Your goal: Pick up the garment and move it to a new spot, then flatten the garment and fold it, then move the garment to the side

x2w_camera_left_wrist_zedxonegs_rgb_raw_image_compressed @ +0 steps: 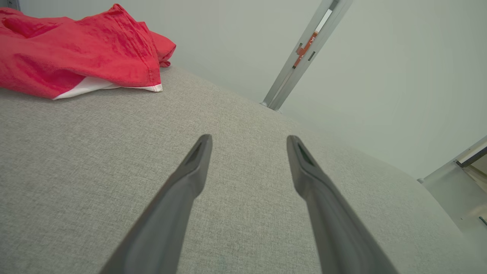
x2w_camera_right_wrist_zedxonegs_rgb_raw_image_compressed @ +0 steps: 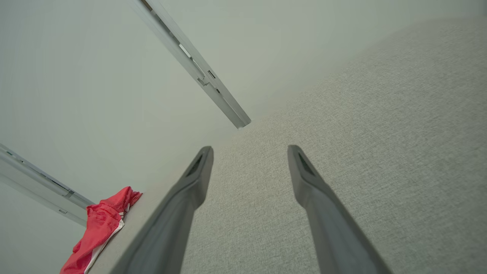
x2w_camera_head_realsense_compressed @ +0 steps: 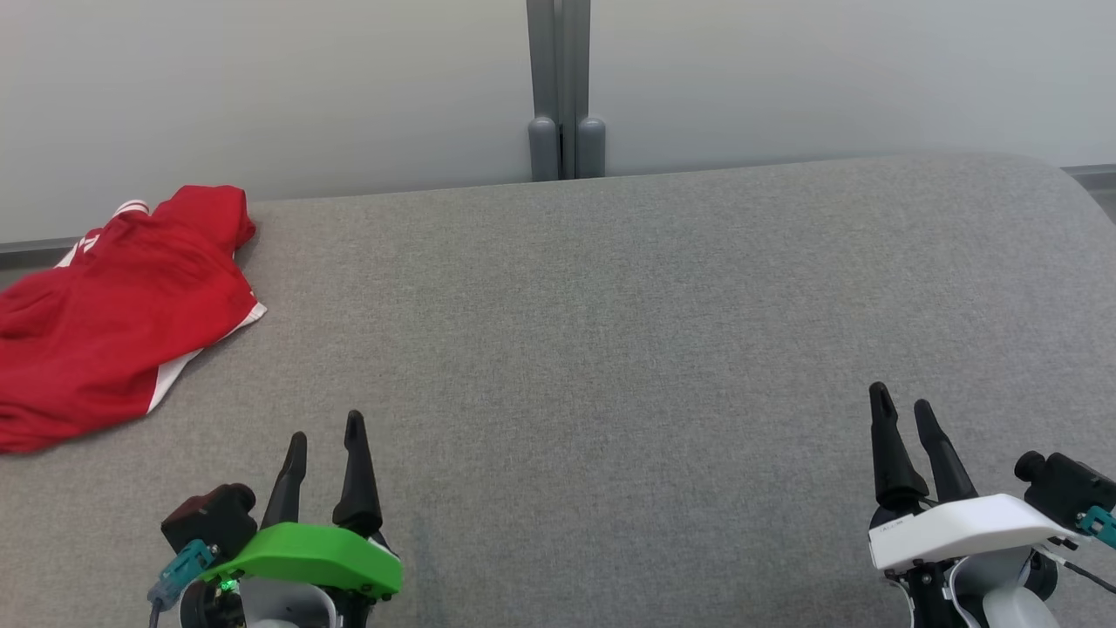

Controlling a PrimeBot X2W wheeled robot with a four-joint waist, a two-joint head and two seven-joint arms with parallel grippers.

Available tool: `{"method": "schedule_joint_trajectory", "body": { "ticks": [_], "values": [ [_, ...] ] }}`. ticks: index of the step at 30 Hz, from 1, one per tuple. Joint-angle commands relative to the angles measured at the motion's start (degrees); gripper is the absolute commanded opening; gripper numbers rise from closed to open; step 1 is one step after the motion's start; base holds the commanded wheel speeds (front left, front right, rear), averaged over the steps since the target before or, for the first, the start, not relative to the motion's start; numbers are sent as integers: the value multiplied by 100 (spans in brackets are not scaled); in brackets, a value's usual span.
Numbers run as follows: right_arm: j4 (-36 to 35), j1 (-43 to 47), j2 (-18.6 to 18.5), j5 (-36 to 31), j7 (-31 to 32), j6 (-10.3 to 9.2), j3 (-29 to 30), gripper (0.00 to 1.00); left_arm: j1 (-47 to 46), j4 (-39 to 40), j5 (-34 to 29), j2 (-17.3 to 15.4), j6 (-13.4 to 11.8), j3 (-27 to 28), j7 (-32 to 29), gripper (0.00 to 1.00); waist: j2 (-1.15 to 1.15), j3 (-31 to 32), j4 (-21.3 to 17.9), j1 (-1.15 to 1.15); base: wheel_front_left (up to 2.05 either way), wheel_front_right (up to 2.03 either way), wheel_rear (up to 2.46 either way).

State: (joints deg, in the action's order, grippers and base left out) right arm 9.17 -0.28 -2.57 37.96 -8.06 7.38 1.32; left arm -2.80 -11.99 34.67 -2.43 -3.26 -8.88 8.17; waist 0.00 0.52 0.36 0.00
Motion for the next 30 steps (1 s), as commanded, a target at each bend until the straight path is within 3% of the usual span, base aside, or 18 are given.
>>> {"method": "schedule_joint_trajectory", "body": {
  "ticks": [1, 30],
  "values": [
    [-50, 23, -33, -176, -69, 15, -25, 100, 19, 8, -176, -43, -45, -27, 55, 100, 0, 4, 0, 0, 0, 0, 0],
    [142, 116, -40, -1892, -445, 17, -254, 100, 170, -253, -1481, -54, -283, -357, 429, 100, 0, 104, 52, 0, 0, 0, 0]
  ]
}}
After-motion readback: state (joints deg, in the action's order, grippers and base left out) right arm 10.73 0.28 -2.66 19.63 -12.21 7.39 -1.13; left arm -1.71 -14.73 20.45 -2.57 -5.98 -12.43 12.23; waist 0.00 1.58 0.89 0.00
